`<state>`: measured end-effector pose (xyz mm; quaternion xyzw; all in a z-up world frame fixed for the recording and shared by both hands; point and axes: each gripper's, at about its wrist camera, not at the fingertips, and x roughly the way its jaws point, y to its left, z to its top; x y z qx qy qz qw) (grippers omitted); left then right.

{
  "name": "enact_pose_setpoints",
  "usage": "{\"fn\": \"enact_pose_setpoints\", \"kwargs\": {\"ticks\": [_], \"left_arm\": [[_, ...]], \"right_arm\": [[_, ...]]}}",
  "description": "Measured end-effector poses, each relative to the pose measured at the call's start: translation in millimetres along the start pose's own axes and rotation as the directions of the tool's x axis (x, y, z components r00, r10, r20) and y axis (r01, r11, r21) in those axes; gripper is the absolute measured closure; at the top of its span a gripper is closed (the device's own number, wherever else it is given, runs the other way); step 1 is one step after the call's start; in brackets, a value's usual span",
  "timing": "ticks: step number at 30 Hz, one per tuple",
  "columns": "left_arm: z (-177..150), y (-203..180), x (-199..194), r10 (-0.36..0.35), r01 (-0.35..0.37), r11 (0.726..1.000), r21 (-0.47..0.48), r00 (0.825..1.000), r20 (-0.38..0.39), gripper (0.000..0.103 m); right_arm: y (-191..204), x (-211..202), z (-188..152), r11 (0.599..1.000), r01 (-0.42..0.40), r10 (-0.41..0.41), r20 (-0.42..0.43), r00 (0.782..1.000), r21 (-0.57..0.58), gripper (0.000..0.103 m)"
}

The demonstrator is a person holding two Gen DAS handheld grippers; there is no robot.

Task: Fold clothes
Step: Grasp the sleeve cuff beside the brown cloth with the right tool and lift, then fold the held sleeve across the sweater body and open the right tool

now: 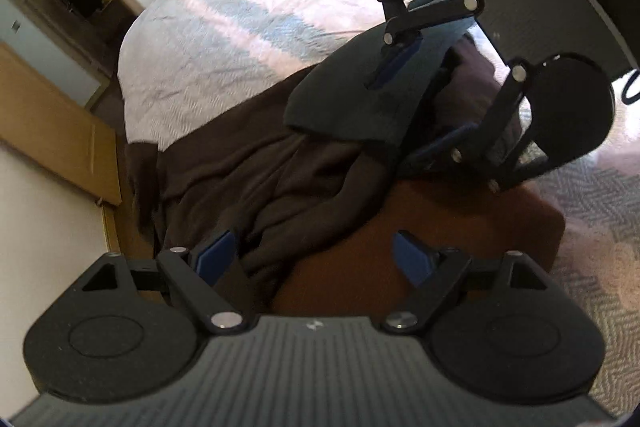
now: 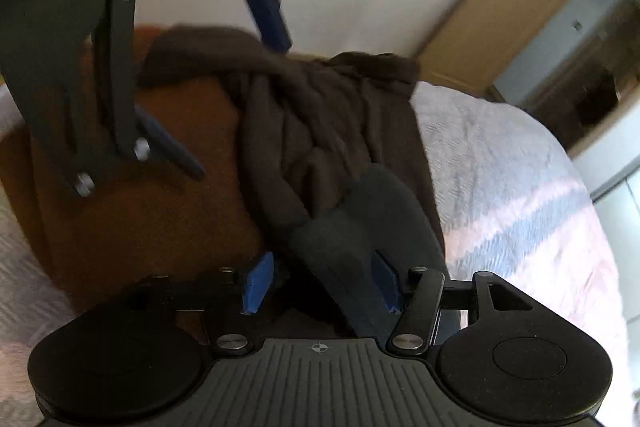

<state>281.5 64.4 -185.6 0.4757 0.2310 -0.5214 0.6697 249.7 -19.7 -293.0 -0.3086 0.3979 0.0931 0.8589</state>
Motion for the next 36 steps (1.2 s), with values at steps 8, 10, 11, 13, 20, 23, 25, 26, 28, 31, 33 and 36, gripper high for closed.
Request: {"fn": "enact_pose_setpoints", "kwargs": {"ticks": [8, 10, 11, 13, 20, 23, 25, 26, 28, 31, 33, 36], "left_arm": [[34, -2, -2, -0.027, 0.030, 0.998, -0.048, 0.998, 0.052, 0.019], [55, -8, -2, -0.039, 0.042, 0.998, -0.040, 0.996, 0.077, 0.019], [68, -13, -2, -0.047, 0.050, 0.998, -0.033, 0.995, 0.093, 0.019], [95, -24, -2, -0.062, 0.064, 0.998, -0.011, 0.990, 0.123, 0.019], [202, -99, -2, -0.084, 0.070, 0.995, 0.073, 0.975, 0.208, 0.019], [240, -144, 8, -0.118, 0.111, 0.992, 0.052, 0.977, 0.179, 0.019], [261, -181, 19, -0.130, 0.121, 0.990, 0.070, 0.982, 0.138, 0.019], [270, -198, 24, -0.130, 0.121, 0.989, 0.085, 0.985, 0.116, 0.019], [285, -233, 34, -0.134, 0.125, 0.986, 0.109, 0.988, 0.076, 0.019], [301, -274, 52, -0.156, 0.151, 0.981, 0.122, 0.987, 0.033, 0.019], [310, -291, 63, -0.166, 0.163, 0.977, 0.139, 0.986, 0.011, 0.019], [319, -303, 69, -0.176, 0.172, 0.971, 0.164, 0.984, 0.010, 0.019]], "right_arm": [[-76, -48, 1, 0.934, -0.027, -0.007, 0.096, 0.995, 0.356, 0.095], [-117, -73, -14, 0.854, -0.020, -0.052, 0.124, 0.991, 0.520, 0.095], [-139, -88, -31, 0.800, -0.011, -0.090, 0.137, 0.986, 0.600, 0.095], [-183, -118, -69, 0.669, 0.002, -0.171, 0.151, 0.974, 0.744, 0.095], [-287, -269, -280, 0.189, 0.194, -0.576, -0.051, 0.816, 0.963, 0.095], [-282, -289, -393, -0.047, 0.228, -0.567, -0.214, 0.795, 0.973, 0.095], [-272, -288, -466, -0.179, 0.234, -0.499, -0.293, 0.815, 0.956, 0.095], [-266, -285, -495, -0.210, 0.241, -0.460, -0.314, 0.831, 0.947, 0.095], [-254, -284, -548, -0.248, 0.242, -0.379, -0.324, 0.867, 0.938, 0.095], [-239, -286, -596, -0.268, 0.214, -0.298, -0.293, 0.909, 0.939, 0.095], [-240, -284, -610, -0.269, 0.185, -0.280, -0.260, 0.924, 0.945, 0.095], [-256, -297, -612, -0.220, 0.142, -0.324, -0.210, 0.922, 0.965, 0.095]]}}
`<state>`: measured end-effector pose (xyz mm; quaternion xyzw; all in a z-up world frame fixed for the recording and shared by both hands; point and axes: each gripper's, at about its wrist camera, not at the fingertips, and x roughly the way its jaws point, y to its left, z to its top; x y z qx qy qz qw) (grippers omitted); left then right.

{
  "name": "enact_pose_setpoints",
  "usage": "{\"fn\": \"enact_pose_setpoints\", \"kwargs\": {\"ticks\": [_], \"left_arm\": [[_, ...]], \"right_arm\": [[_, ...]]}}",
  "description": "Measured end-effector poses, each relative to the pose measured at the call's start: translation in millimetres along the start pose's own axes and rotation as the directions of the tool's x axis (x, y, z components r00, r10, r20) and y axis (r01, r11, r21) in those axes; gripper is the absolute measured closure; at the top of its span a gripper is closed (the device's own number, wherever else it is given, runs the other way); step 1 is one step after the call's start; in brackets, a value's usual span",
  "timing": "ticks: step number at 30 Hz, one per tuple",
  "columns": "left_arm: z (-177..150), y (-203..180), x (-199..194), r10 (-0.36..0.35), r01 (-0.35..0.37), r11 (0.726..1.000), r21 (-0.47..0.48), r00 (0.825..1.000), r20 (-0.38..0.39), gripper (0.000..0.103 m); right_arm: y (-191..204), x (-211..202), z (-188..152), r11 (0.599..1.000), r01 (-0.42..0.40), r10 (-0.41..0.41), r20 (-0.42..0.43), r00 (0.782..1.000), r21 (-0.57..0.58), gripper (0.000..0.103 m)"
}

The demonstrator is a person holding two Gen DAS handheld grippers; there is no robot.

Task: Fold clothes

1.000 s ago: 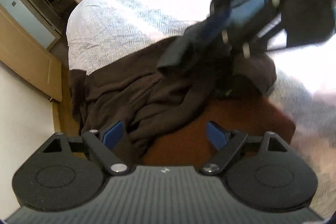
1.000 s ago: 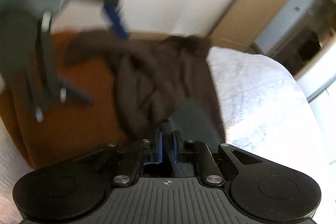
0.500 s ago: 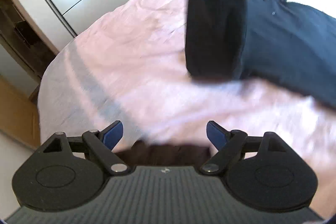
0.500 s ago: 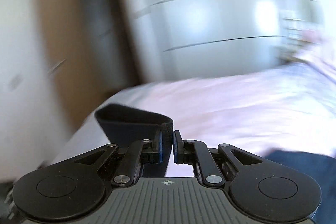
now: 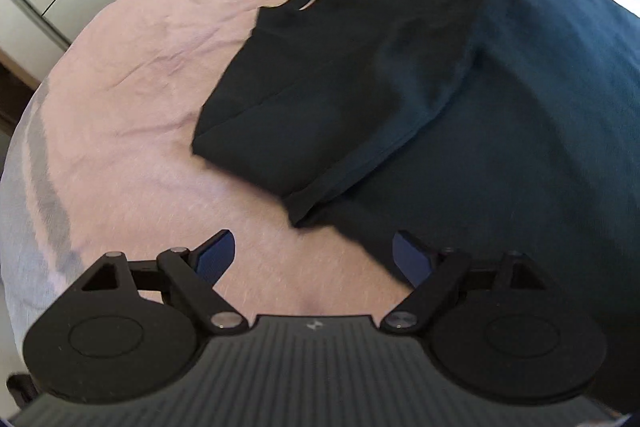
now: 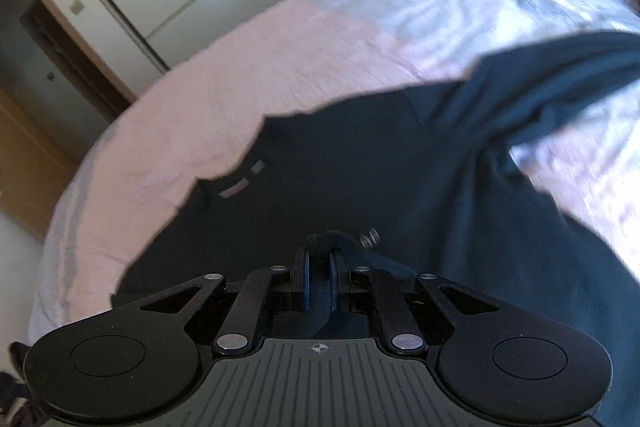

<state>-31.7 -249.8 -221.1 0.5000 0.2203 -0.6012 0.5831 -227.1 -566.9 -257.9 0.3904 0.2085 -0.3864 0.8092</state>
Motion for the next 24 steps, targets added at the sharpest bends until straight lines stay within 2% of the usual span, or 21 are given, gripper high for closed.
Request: {"fn": "enact_pose_setpoints", "kwargs": {"ticks": [3, 5, 8, 11, 13, 17, 19, 20, 21, 24], "left_arm": [[9, 2, 9, -0.021, 0.021, 1.000, -0.009, 1.000, 0.004, 0.019], [14, 3, 14, -0.030, 0.030, 0.999, -0.011, 1.000, -0.004, 0.019], [19, 2, 21, -0.049, 0.049, 0.999, -0.004, 0.999, -0.016, 0.019], [21, 1, 29, -0.056, 0.057, 0.998, 0.020, 0.998, -0.028, 0.019], [21, 2, 34, -0.051, 0.052, 0.998, 0.031, 0.998, -0.038, 0.019], [20, 14, 50, -0.043, 0.041, 0.999, -0.029, 0.997, -0.067, 0.020], [20, 19, 58, -0.048, 0.043, 0.997, -0.064, 0.997, -0.068, 0.024], [20, 20, 61, -0.051, 0.045, 0.996, -0.079, 0.997, -0.066, 0.027], [19, 21, 66, -0.053, 0.047, 0.994, -0.095, 0.996, -0.065, 0.029], [16, 24, 75, -0.055, 0.046, 0.987, -0.153, 0.997, -0.060, 0.049]], "right_arm": [[6, -28, 8, 0.997, -0.017, 0.022, 0.073, 0.997, -0.074, 0.095], [-6, -35, 10, 0.998, -0.003, 0.009, 0.088, 0.996, -0.065, 0.095], [-30, -24, 0, 0.999, 0.050, -0.050, 0.026, 0.998, -0.008, 0.095], [-52, -10, -16, 0.994, 0.105, -0.104, -0.048, 0.993, 0.004, 0.095], [-59, -11, -18, 0.992, 0.122, -0.120, -0.065, 0.991, 0.021, 0.095], [-59, -14, -15, 0.986, 0.164, -0.165, -0.105, 0.981, -0.017, 0.093], [-54, -22, -16, 0.969, 0.243, -0.245, -0.101, 0.964, -0.036, 0.066], [-50, -26, -16, 0.958, 0.283, -0.287, -0.096, 0.953, -0.047, 0.061], [-47, -31, -17, 0.953, 0.300, -0.304, -0.095, 0.948, -0.049, 0.056], [-30, -39, -26, 0.954, 0.290, -0.296, -0.098, 0.950, -0.071, 0.056]]}}
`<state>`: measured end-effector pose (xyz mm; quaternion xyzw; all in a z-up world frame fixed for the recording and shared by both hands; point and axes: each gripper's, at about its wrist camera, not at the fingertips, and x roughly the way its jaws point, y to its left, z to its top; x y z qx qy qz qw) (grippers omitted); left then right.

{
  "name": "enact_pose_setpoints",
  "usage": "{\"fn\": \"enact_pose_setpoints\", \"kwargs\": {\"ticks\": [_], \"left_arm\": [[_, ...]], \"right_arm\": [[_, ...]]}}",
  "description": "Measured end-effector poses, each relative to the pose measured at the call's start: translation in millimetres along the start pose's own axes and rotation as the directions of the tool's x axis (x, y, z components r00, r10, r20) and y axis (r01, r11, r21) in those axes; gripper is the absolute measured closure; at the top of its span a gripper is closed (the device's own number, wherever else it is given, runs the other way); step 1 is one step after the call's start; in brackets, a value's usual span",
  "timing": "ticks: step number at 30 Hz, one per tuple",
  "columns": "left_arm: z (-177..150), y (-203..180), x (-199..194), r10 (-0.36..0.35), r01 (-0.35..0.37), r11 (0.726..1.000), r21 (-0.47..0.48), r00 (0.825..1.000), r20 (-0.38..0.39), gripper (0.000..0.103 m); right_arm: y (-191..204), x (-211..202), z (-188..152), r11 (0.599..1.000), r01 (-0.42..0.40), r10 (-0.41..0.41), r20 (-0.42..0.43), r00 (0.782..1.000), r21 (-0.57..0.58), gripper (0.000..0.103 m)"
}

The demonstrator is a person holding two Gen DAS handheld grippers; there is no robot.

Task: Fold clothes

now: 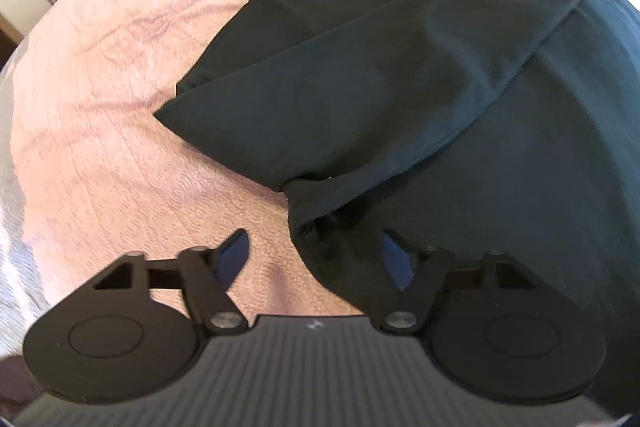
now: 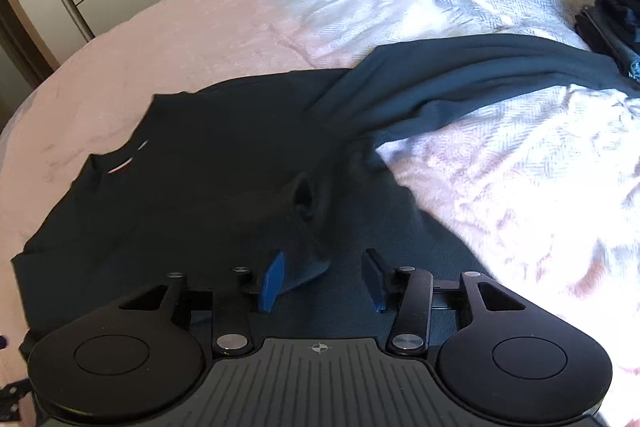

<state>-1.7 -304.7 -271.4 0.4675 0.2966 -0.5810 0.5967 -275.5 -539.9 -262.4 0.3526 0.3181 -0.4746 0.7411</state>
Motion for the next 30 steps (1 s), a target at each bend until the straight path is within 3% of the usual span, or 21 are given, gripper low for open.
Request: {"fn": "enact_pose_setpoints", "kwargs": {"ticks": [2, 3, 5, 7, 11, 14, 17, 21, 22, 23, 24, 29, 30], "left_arm": [[-4, 4, 3, 0.004, -0.004, 0.998, -0.069, 1.000, 0.009, 0.091], [-5, 6, 5, 0.007, -0.005, 0.995, -0.103, 1.000, 0.013, 0.098], [-14, 9, 3, 0.032, -0.026, 0.981, -0.190, 0.999, 0.028, 0.098], [-28, 8, -2, 0.051, -0.037, 0.959, -0.280, 0.998, 0.044, 0.098], [-45, 1, -4, 0.058, -0.024, 0.926, -0.376, 0.995, 0.081, 0.098], [-51, 8, -4, 0.058, -0.003, 0.885, -0.465, 0.993, 0.104, 0.098], [-57, 8, -5, 0.061, 0.012, 0.866, -0.500, 0.990, 0.130, 0.098], [-62, 4, -6, 0.081, 0.014, 0.851, -0.526, 0.984, 0.156, 0.098], [-62, 4, -6, 0.084, 0.015, 0.844, -0.536, 0.984, 0.160, 0.098], [-63, 3, -6, 0.088, 0.015, 0.840, -0.542, 0.982, 0.164, 0.098], [-64, 2, -7, 0.093, 0.014, 0.837, -0.547, 0.981, 0.169, 0.098], [-67, 5, -6, 0.094, 0.032, 0.814, -0.580, 0.978, 0.186, 0.098], [-71, 5, -7, 0.088, 0.038, 0.812, -0.582, 0.979, 0.187, 0.098]], "right_arm": [[22, -6, -6, 0.996, -0.056, 0.055, -0.009, 0.998, -0.067, 0.056], [37, -8, -8, 0.989, -0.097, 0.095, -0.017, 0.995, -0.112, 0.056], [73, -4, -10, 0.954, -0.210, 0.203, -0.057, 0.978, -0.213, 0.056], [116, 6, -11, 0.885, -0.335, 0.312, -0.122, 0.942, -0.325, 0.056], [212, 39, -12, 0.683, -0.536, 0.453, -0.287, 0.844, -0.497, 0.056], [277, 66, -15, 0.526, -0.599, 0.475, -0.376, 0.796, -0.603, 0.056], [333, 91, -22, 0.394, -0.607, 0.442, -0.437, 0.783, -0.690, 0.055], [382, 126, -41, 0.252, -0.549, 0.338, -0.459, 0.822, -0.797, 0.055], [389, 135, -45, 0.234, -0.541, 0.296, -0.471, 0.831, -0.808, 0.058], [395, 143, -48, 0.228, -0.526, 0.266, -0.467, 0.843, -0.820, 0.071], [400, 151, -50, 0.224, -0.508, 0.238, -0.459, 0.856, -0.832, 0.101], [401, 189, -26, 0.435, -0.546, 0.256, -0.483, 0.837, -0.716, 0.101], [399, 192, -25, 0.456, -0.555, 0.264, -0.489, 0.831, -0.696, 0.101]]}}
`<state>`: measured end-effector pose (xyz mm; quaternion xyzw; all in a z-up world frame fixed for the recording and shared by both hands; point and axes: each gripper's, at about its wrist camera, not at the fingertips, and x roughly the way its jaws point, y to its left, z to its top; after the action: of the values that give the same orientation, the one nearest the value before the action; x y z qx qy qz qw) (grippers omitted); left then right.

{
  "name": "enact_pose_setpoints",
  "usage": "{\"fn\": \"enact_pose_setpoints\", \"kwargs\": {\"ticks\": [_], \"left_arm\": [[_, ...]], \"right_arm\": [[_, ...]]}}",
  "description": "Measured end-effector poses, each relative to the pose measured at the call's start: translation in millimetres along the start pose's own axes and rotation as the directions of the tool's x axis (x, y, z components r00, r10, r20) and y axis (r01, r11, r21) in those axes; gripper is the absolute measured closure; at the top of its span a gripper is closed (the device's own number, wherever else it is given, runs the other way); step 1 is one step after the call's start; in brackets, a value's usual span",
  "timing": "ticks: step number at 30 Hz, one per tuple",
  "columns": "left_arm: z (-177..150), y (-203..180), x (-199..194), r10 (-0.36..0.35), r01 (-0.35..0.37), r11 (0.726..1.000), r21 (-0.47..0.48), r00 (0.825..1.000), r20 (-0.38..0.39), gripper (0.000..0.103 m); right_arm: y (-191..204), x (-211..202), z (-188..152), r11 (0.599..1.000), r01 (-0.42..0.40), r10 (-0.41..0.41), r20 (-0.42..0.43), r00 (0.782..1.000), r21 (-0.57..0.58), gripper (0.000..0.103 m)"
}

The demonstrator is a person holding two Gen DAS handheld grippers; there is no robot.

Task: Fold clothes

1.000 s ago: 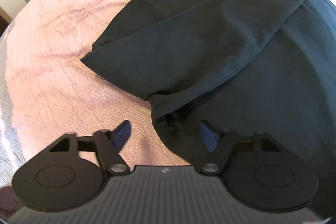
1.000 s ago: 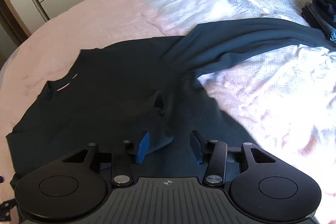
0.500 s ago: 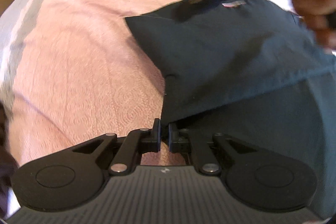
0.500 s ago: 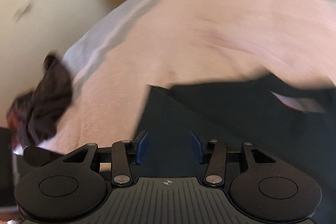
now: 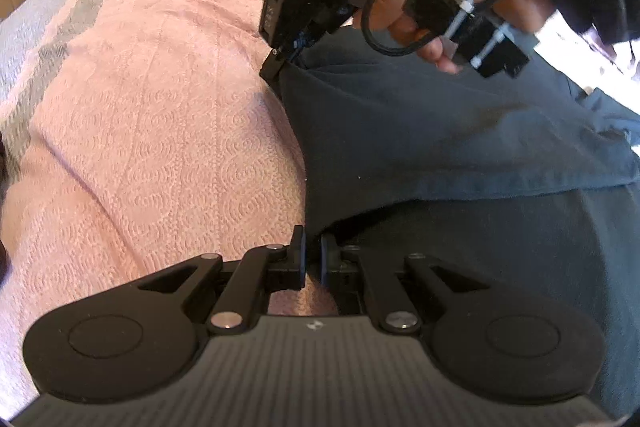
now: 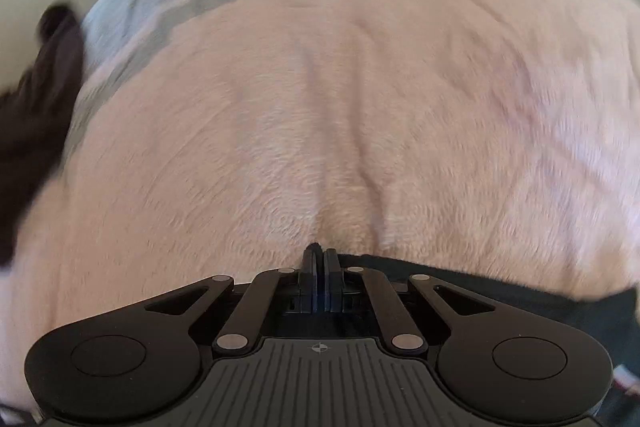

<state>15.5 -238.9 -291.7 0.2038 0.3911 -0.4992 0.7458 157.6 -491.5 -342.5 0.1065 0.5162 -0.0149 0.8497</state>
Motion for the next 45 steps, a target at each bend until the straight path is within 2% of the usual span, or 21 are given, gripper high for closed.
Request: {"fn": "enact_pose_setpoints", "kwargs": {"ticks": [3, 4, 6, 7, 9, 10, 14, 16, 18, 21, 23, 26, 28, 33, 35, 36, 37, 38, 41, 45], "left_arm": [[0, 4, -3, -0.006, 0.006, 1.000, 0.010, 1.000, -0.013, 0.097], [1, 5, -4, -0.007, 0.007, 1.000, 0.014, 1.000, -0.017, 0.097], [1, 9, -9, -0.002, 0.003, 1.000, 0.016, 0.999, -0.038, 0.098], [0, 13, -12, -0.001, 0.002, 1.000, 0.013, 0.999, -0.049, 0.098], [-1, 19, -20, 0.001, -0.001, 1.000, 0.009, 0.997, -0.071, 0.098], [-2, 20, -25, 0.001, 0.000, 1.000, 0.015, 0.997, -0.077, 0.098], [-1, 17, -44, -0.025, 0.031, 0.996, 0.081, 0.997, -0.077, 0.097], [1, 13, -52, -0.045, 0.054, 0.991, 0.123, 0.996, -0.073, 0.097], [4, 7, -58, -0.069, 0.080, 0.981, 0.176, 0.995, -0.068, 0.096], [12, -7, -60, -0.102, 0.115, 0.959, 0.258, 0.993, -0.065, 0.096], [19, -20, -61, -0.122, 0.137, 0.943, 0.303, 0.990, -0.068, 0.096], [29, -47, -61, -0.150, 0.164, 0.915, 0.369, 0.986, -0.067, 0.093], [41, -74, -58, -0.162, 0.170, 0.893, 0.417, 0.985, -0.055, 0.089], [64, -146, -43, -0.131, 0.132, 0.863, 0.488, 0.991, -0.036, 0.075], [70, -178, -28, -0.099, 0.113, 0.860, 0.497, 0.994, -0.054, 0.055], [72, -194, -20, -0.082, 0.103, 0.859, 0.501, 0.995, -0.064, 0.049], [74, -209, -14, -0.069, 0.097, 0.859, 0.502, 0.995, -0.075, 0.036], [76, -225, -8, -0.058, 0.093, 0.860, 0.502, 0.995, -0.086, 0.029], [80, -273, 9, -0.046, 0.101, 0.855, 0.509, 0.992, -0.120, 0.027], [81, -326, 25, -0.057, 0.133, 0.823, 0.553, 0.987, -0.152, 0.026]], "right_arm": [[-5, -12, -6, 0.999, -0.025, 0.023, 0.056, 0.998, 0.047, 0.101], [-8, -21, -8, 0.997, -0.019, 0.013, 0.086, 0.996, 0.070, 0.097], [-15, -40, -12, 0.993, -0.005, -0.014, 0.149, 0.989, 0.120, 0.077], [-19, -53, -17, 0.989, 0.000, -0.028, 0.187, 0.982, 0.149, 0.061], [-20, -77, -33, 0.981, 0.008, -0.054, 0.233, 0.971, 0.195, 0.048], [-20, -89, -40, 0.976, 0.011, -0.068, 0.254, 0.965, 0.218, 0.048], [-24, -123, -118, 0.924, 0.064, -0.162, 0.234, 0.959, 0.376, 0.048], [-29, -133, -158, 0.876, 0.093, -0.205, 0.190, 0.960, 0.473, 0.048], [-38, -134, -204, 0.786, 0.124, -0.228, 0.098, 0.969, 0.605, 0.048], [-46, -153, -259, 0.652, 0.082, -0.214, 0.079, 0.974, 0.753, 0.048], [-41, -172, -278, 0.604, 0.088, -0.240, 0.075, 0.968, 0.792, 0.048], [-43, -211, -302, 0.562, 0.090, -0.321, 0.117, 0.940, 0.822, 0.048], [-52, -241, -322, 0.525, 0.102, -0.396, 0.136, 0.908, 0.845, 0.048], [-111, -304, -388, 0.381, 0.111, -0.559, 0.133, 0.819, 0.918, 0.048], [-151, -325, -421, 0.314, 0.081, -0.604, 0.133, 0.786, 0.946, 0.048], [-173, -335, -437, 0.284, 0.067, -0.623, 0.131, 0.771, 0.957, 0.048], [-194, -345, -452, 0.253, 0.052, -0.640, 0.127, 0.758, 0.966, 0.048], [-215, -354, -468, 0.221, 0.036, -0.656, 0.121, 0.745, 0.975, 0.048], [-273, -379, -515, 0.134, -0.017, -0.705, 0.107, 0.701, 0.991, 0.048], [-332, -403, -586, -0.002, -0.085, -0.746, 0.055, 0.664, 0.996, 0.048]]}}
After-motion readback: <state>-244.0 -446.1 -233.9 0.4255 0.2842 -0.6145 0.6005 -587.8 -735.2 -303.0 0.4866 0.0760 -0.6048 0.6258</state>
